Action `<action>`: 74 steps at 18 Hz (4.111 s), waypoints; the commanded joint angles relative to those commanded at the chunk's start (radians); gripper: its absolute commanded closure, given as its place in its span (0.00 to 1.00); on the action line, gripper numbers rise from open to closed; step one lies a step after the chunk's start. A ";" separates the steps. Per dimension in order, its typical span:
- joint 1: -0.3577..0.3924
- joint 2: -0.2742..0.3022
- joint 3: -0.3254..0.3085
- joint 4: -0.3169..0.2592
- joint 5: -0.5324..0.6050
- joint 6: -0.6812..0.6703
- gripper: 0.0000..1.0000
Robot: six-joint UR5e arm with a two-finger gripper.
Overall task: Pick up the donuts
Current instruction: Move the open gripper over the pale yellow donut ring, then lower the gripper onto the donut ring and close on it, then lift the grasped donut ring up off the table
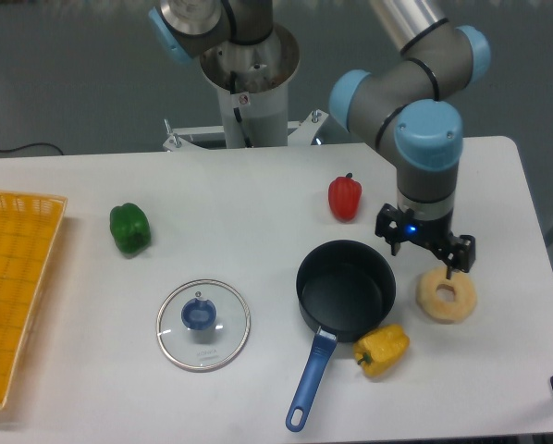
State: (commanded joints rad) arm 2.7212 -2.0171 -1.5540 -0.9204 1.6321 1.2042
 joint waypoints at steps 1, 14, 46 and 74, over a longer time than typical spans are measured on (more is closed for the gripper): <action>0.017 -0.008 0.002 0.000 -0.008 -0.009 0.00; 0.051 -0.176 0.107 0.000 -0.011 -0.002 0.00; 0.042 -0.166 -0.028 -0.014 -0.028 -0.025 0.00; 0.049 -0.121 0.064 -0.164 -0.058 0.023 0.75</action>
State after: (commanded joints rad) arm 2.7704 -2.1385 -1.4895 -1.0843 1.5739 1.2270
